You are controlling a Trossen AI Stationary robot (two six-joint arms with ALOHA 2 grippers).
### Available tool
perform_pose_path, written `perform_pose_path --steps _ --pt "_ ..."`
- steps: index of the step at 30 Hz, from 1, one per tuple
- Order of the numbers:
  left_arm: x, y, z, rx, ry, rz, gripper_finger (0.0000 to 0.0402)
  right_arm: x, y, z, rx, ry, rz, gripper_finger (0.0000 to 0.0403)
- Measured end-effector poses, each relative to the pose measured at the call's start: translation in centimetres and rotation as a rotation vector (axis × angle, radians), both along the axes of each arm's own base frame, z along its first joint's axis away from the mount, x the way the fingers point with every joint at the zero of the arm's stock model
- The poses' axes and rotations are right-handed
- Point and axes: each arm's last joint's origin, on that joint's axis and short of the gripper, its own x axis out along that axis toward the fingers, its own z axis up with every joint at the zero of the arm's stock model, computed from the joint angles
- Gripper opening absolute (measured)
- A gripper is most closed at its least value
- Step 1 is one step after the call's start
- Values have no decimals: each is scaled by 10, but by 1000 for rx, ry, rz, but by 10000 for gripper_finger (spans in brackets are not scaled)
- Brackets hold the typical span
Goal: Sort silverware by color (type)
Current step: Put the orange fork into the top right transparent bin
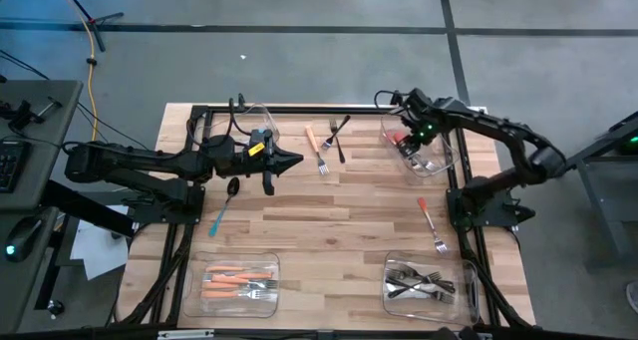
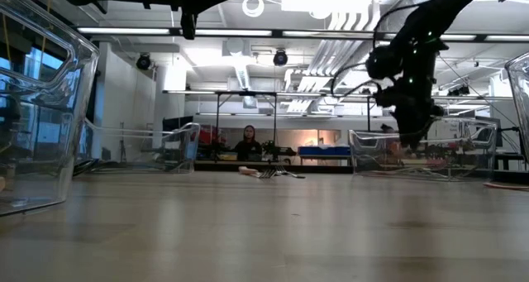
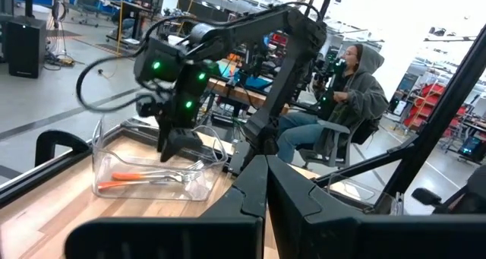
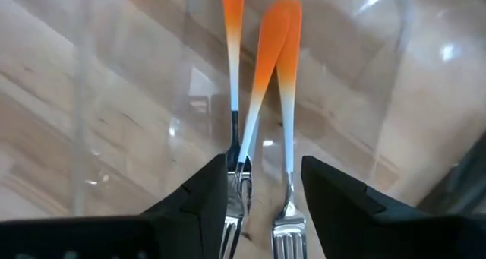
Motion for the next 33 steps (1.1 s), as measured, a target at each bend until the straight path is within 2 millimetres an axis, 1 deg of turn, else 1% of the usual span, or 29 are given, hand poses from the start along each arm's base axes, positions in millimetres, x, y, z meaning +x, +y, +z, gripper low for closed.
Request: perform_pose_path --steps 4,6,8,12,15,18,21,25,27,29,33 --pt "0 0 0 0 0 0 0 -6 7 21 -86 -73 12 154" --pt "0 0 0 0 0 0 0 -8 10 35 -139 -154 17 154" --pt "0 0 0 0 0 0 0 -8 14 48 -187 -262 38 154" --pt "0 0 0 0 0 0 0 -4 16 76 -278 -551 90 154" --pt "0 0 0 0 0 0 0 2 14 94 -335 -759 128 153" --pt "0 0 0 0 0 0 0 12 11 106 -369 -923 198 153" --pt "0 0 0 0 0 0 0 24 14 115 -406 -1034 313 153" --pt "0 0 0 -1 0 0 0 40 25 121 -419 -1122 486 150" --pt "0 0 0 0 -1 0 0 46 32 123 -424 -1140 533 137" --pt "0 0 0 0 -5 0 0 50 36 124 -425 -1149 566 110" --pt "0 0 1 4 -6 2 0 52 40 124 -411 -1162 582 22"
